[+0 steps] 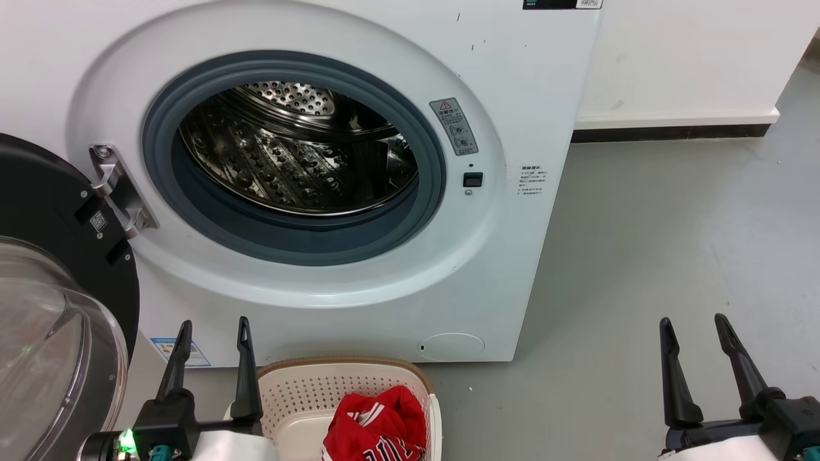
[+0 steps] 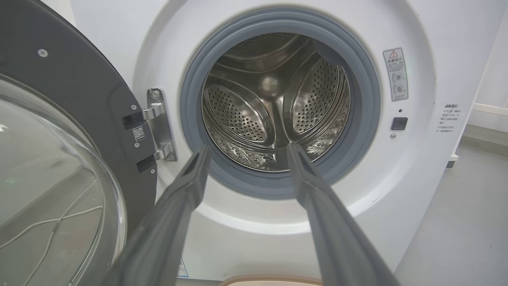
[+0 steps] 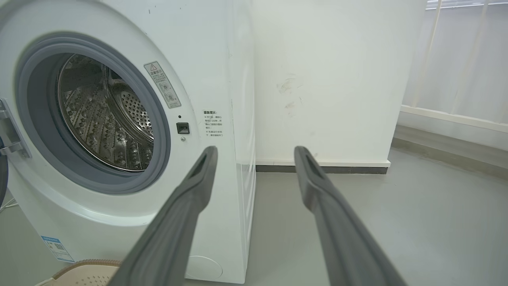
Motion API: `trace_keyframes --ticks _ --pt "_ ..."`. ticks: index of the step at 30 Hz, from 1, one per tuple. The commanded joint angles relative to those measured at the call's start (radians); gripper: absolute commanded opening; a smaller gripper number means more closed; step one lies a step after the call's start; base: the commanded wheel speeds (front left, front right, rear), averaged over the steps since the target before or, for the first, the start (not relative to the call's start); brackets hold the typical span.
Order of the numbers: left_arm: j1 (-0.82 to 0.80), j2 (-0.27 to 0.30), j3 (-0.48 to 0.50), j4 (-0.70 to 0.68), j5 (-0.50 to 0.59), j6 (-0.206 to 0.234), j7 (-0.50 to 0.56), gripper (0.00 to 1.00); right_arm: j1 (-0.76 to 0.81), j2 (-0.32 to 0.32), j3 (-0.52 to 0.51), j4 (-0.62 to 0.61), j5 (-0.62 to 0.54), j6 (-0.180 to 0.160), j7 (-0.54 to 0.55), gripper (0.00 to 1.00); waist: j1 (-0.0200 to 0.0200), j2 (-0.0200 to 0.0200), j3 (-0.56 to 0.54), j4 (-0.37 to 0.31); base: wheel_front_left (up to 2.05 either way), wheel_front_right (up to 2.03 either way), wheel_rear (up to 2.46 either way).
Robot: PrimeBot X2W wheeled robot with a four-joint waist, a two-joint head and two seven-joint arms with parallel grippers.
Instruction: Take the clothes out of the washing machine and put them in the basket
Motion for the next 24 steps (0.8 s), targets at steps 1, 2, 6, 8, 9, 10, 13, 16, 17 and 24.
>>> trace_keyframes --ticks 1,2,6,8,9,10,13,16,17,24 --pt "0.014 -0.001 0.004 -0.004 0.001 -0.007 -0.003 1.00 0.013 0.001 0.001 0.001 0.000 -0.001 -0.002 1.00 0.0002 0.0000 -0.002 -0.001 0.00 0.00 0.00" --pt "0.016 -0.002 0.005 -0.003 0.001 -0.008 -0.002 1.00 0.014 0.001 0.002 0.001 0.000 -0.001 -0.002 1.00 0.0002 0.0000 -0.004 -0.002 0.00 0.00 0.00" --pt "0.018 -0.004 0.012 0.003 0.002 -0.010 -0.002 1.00 0.014 0.000 0.008 -0.001 0.000 -0.001 -0.002 1.00 0.0002 0.0000 -0.008 -0.005 0.00 0.00 0.00" --pt "0.019 -0.005 0.014 0.006 0.002 -0.013 -0.002 1.00 0.014 0.000 0.009 -0.002 0.000 -0.001 -0.002 1.00 0.0002 0.0000 -0.009 -0.006 0.00 0.00 0.00" --pt "0.020 -0.005 0.015 0.007 0.002 -0.015 -0.003 1.00 0.014 0.000 0.010 -0.003 0.001 -0.001 -0.002 1.00 0.0002 0.0000 -0.009 -0.007 0.00 0.00 0.00" --pt "0.020 -0.005 0.015 0.008 0.001 -0.016 -0.002 1.00 0.014 0.001 0.011 -0.003 0.001 -0.001 -0.002 1.00 0.0002 0.0000 -0.009 -0.007 0.00 0.00 0.00" --pt "0.019 -0.006 0.016 0.010 0.002 -0.017 -0.003 1.00 0.014 0.001 0.014 -0.003 0.001 -0.001 -0.002 1.00 0.0002 0.0000 -0.009 -0.008 0.00 0.00 0.00" --pt "0.019 -0.007 0.017 0.010 0.003 -0.019 -0.003 1.00 0.015 0.001 0.017 -0.002 0.001 -0.001 -0.002 1.00 0.0002 0.0000 -0.009 -0.009 0.00 0.00 0.00" --pt "0.012 -0.005 0.016 0.008 0.002 -0.018 0.000 0.00 0.002 0.000 0.016 0.000 0.001 0.000 0.000 0.00 0.0002 0.0000 -0.009 -0.009 0.00 0.00 0.00" --pt "0.006 -0.007 0.025 0.064 -0.061 -0.024 0.026 0.00 0.003 -0.002 0.021 0.039 0.069 0.000 0.010 0.00 0.0002 0.0000 -0.008 -0.008 0.00 0.00 0.00"
